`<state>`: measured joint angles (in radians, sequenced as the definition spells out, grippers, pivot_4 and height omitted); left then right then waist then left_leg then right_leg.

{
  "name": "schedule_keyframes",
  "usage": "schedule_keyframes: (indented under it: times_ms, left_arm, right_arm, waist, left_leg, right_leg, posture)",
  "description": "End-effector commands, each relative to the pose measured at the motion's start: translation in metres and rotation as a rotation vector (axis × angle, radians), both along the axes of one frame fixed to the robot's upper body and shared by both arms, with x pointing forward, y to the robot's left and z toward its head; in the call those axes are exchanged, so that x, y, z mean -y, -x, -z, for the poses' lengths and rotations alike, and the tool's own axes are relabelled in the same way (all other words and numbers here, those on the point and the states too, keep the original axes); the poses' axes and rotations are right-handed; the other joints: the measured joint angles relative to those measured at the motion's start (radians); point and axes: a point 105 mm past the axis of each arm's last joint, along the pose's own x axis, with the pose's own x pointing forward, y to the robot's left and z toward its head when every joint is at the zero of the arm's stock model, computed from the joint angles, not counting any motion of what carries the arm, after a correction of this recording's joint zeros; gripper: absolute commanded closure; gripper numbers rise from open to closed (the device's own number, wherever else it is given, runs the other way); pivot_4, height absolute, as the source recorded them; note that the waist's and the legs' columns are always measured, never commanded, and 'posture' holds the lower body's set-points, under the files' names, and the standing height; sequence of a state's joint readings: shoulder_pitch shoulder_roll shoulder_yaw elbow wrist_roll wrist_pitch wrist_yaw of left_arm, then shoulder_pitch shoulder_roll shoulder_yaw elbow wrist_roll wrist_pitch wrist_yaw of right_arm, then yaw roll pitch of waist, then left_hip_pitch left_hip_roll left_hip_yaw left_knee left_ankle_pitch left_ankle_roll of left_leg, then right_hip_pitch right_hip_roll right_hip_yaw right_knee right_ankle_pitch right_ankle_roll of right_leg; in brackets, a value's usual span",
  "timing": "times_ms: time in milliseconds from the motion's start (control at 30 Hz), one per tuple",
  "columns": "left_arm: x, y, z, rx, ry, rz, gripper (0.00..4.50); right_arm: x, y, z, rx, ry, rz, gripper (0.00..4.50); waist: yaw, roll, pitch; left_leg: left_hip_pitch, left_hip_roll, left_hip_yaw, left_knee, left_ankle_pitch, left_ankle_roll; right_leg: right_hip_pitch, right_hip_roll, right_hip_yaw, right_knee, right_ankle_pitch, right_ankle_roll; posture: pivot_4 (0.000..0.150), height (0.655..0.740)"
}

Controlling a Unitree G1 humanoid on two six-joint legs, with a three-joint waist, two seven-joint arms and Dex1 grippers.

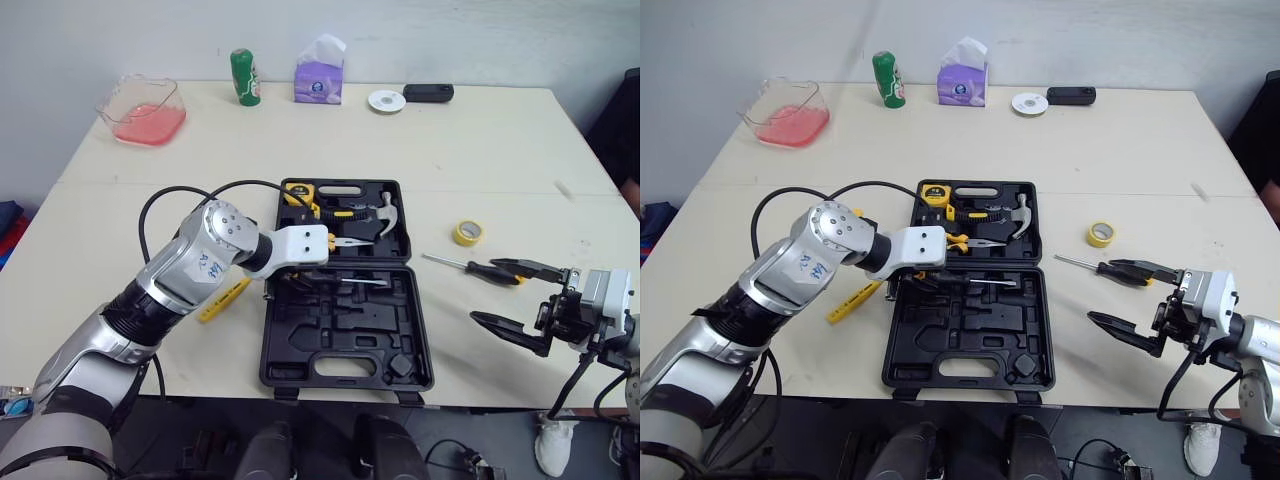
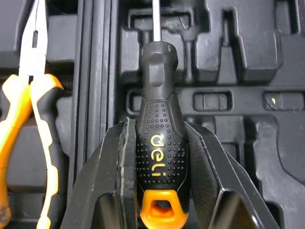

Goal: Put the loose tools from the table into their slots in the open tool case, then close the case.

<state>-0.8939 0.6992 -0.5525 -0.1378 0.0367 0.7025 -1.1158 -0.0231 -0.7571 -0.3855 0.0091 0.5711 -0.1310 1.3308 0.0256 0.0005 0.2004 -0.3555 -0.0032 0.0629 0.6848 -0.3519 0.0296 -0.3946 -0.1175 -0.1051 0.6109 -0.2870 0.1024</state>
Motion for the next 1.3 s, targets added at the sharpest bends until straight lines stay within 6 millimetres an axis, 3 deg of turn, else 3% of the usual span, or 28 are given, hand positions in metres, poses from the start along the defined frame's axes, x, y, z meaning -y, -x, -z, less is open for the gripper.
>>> schedule_keyframes:
  times_ms: [33,633,700,767,900,1067,1167,1233,1300]
  left_arm:
    - [-0.001,-0.005,-0.014,0.061,-0.015,0.013,3.49]
    - [-0.003,-0.012,-0.004,0.071,-0.028,0.01,3.49]
    - [-0.005,-0.01,-0.003,0.063,-0.03,0.025,2.46]
    - [-0.004,-0.01,-0.003,0.067,-0.02,0.04,1.8]
    - [0.007,0.0,-0.017,0.026,0.09,0.113,0.02]
    - [-0.008,-0.023,-0.032,0.139,0.125,0.056,0.02]
    - [0.0,-0.004,-0.054,0.095,0.379,0.211,0.02]
    - [-0.006,0.0,-0.063,0.071,0.488,0.241,0.02]
    - [-0.015,-0.006,-0.061,0.102,0.519,0.227,0.6]
  right_arm:
    - [-0.001,0.0,-0.004,0.031,-0.003,-0.01,0.0]
    - [-0.01,-0.004,-0.01,0.054,-0.006,-0.014,0.0]
    - [-0.01,-0.004,-0.011,0.058,-0.005,-0.009,0.0]
    - [-0.011,-0.004,-0.013,0.061,-0.003,-0.007,0.0]
    - [-0.014,-0.006,-0.016,0.067,0.0,-0.012,0.0]
    - [-0.021,-0.008,-0.02,0.068,0.006,-0.024,0.0]
    - [-0.021,-0.01,-0.022,0.072,0.002,-0.019,0.0]
    - [-0.021,-0.011,-0.022,0.072,0.0,-0.018,0.0]
    - [-0.022,-0.012,-0.023,0.072,-0.002,-0.017,0.0]
  waist:
    - [0.0,0.0,0.0]
    - [0.001,0.0,0.0]
    - [0.0,0.0,0.0]
    - [0.0,0.0,0.0]
    - [0.0,0.0,0.0]
    - [-0.001,0.0,0.0]
    - [-0.001,0.0,0.0]
    - [-0.001,0.0,0.0]
    - [-0.002,0.0,0.0]
  left_leg:
    - [0.0,0.0,0.0,0.0,0.0,0.0]
    - [0.0,0.0,0.0,0.001,0.0,0.0]
    - [0.0,0.0,0.0,0.002,0.0,0.0]
    - [0.0,0.0,0.0,0.002,0.0,0.0]
    - [0.0,0.0,0.0,0.002,0.0,0.0]
    - [0.0,0.0,0.0,0.002,0.0,0.0]
    - [0.0,0.0,0.0,0.002,0.0,0.0]
    - [-0.001,0.0,0.0,0.003,0.0,0.001]
    - [-0.001,0.0,-0.001,0.004,0.0,0.001]
  right_leg:
    - [0.0,0.0,0.0,0.0,0.0,0.0]
    - [0.0,0.0,0.0,0.001,0.0,0.0]
    - [0.001,0.0,0.0,0.001,0.0,0.0]
    - [0.001,0.0,0.0,0.001,0.0,0.0]
    - [0.0,0.0,0.0,0.002,0.0,0.0]
    - [0.0,0.0,-0.001,0.002,0.0,0.0]
    - [0.0,0.0,-0.002,0.002,0.0,0.0]
    - [0.0,-0.001,-0.002,0.001,0.0,0.0]
    - [0.0,-0.001,-0.002,0.002,0.0,0.0]
  posture:
    - [0.15,0.74]
    - [0.15,0.74]
    - [0.15,0.74]
    - [0.15,0.74]
    - [0.15,0.74]
    - [0.15,0.74]
    - [0.15,0.74]
    - [0.15,0.74]
    - [0.15,0.74]
